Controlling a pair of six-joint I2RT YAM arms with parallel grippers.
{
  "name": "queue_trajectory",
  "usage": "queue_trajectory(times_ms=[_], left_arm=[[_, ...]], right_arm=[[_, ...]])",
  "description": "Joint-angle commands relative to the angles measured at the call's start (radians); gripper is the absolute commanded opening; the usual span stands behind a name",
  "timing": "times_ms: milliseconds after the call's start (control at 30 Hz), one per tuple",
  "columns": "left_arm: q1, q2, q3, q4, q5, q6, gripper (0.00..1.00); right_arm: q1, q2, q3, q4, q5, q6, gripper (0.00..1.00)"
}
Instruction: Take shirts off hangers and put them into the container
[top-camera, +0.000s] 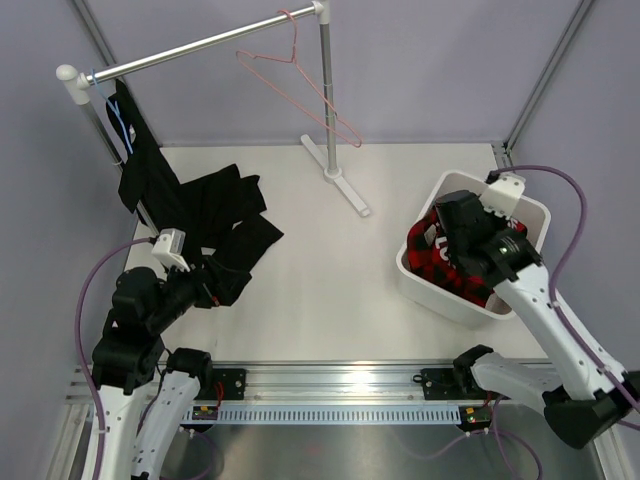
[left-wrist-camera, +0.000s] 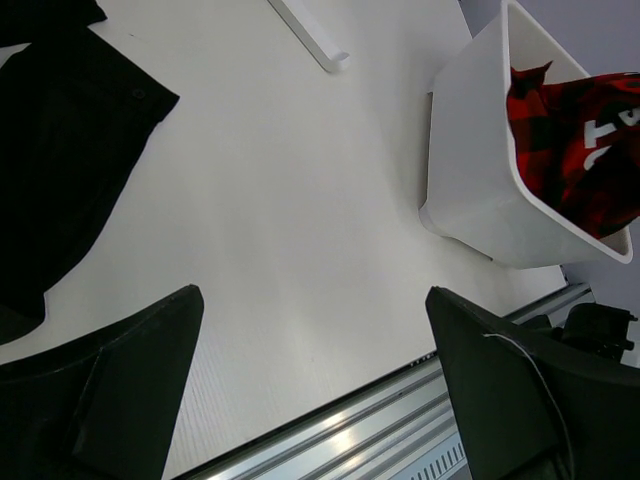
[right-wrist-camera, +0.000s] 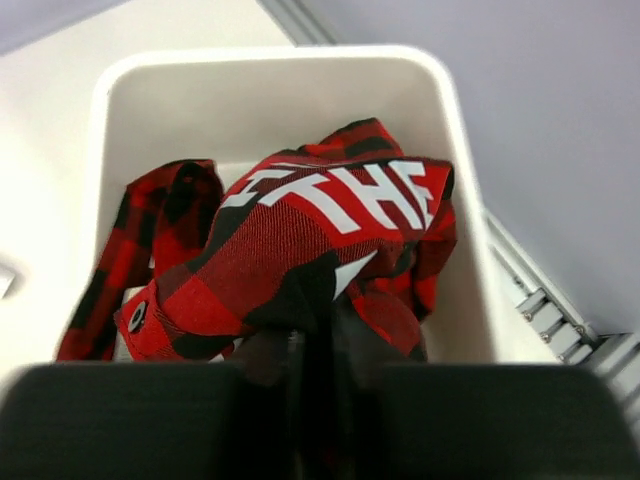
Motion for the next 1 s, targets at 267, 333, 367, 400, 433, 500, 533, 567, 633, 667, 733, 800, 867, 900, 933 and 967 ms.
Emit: queue_trajectory(times_ms=[267, 333, 367, 400, 433, 500, 533, 567, 633, 667, 733, 800, 867, 900, 933, 967], left_arm=[[-0.001, -0.027, 0.058, -0.04, 0.008, 0.021, 0.99], [-0.001, -0.041, 0.047, -0.028, 0.007, 0.009, 0.99], [-0.001, -0.044, 0.037, -0.023, 0.007, 0.004, 0.99], [-0.001, -0.045, 0.031, -0.016, 0.008, -0.006, 0.99], [-0.001, -0.048, 0.027, -0.012, 0.02, -0.008, 0.99], [-0.003, -0.05, 0.018, -0.02, 0.03, -0.004, 0.99], [-0.001, -0.052, 0.017, -0.026, 0.019, 0.0, 0.99], [-0.001, -0.052, 0.018, -0.046, 0.01, 0.003, 0.99], [-0.001, -0.041, 0.035, -0.075, -0.019, 0.01, 0.97], [-0.001, -0.036, 0.053, -0.104, -0.027, 0.007, 0.97], [-0.001, -0.053, 0.119, -0.117, -0.038, -0.003, 0.95], [-0.001, -0.076, 0.185, -0.14, -0.062, -0.007, 0.94], [-0.001, -0.062, 0.32, -0.184, -0.087, 0.006, 0.94], [-0.001, -0.029, 0.372, -0.199, -0.122, 0.013, 0.95], [-0.001, -0.009, 0.471, -0.213, -0.139, 0.024, 0.95], [-0.001, 0.014, 0.524, -0.248, -0.163, 0.042, 0.95]], right_arm=[[0.007, 0.079, 0.0, 0.024, -0.069, 0.048, 0.99], [0.009, 0.039, 0.008, 0.02, -0.081, -0.002, 1.0], [0.009, -0.002, 0.009, 0.026, -0.102, -0.024, 0.99], [0.01, -0.022, 0.014, 0.068, -0.148, -0.06, 1.0], [0.01, -0.041, 0.015, 0.099, -0.274, -0.143, 1.0], [0.041, -0.084, 0.029, 0.16, -0.393, -0.182, 0.99], [0.071, -0.09, 0.041, 0.173, -0.433, -0.19, 0.99], [0.114, -0.078, 0.057, 0.167, -0.414, -0.184, 0.99], [0.293, -0.04, 0.142, 0.138, -0.284, -0.174, 0.99], [0.347, 0.017, 0.175, 0.104, -0.251, -0.173, 0.99], [0.446, 0.097, 0.267, 0.076, -0.211, -0.157, 0.99], [0.479, 0.137, 0.31, 0.065, -0.205, -0.141, 0.99], [0.518, 0.18, 0.318, 0.094, -0.196, -0.145, 0.99], [0.539, 0.189, 0.316, 0.105, -0.193, -0.148, 0.99], [0.548, 0.198, 0.315, 0.118, -0.194, -0.151, 0.99], [0.556, 0.215, 0.316, 0.131, -0.197, -0.156, 0.99]])
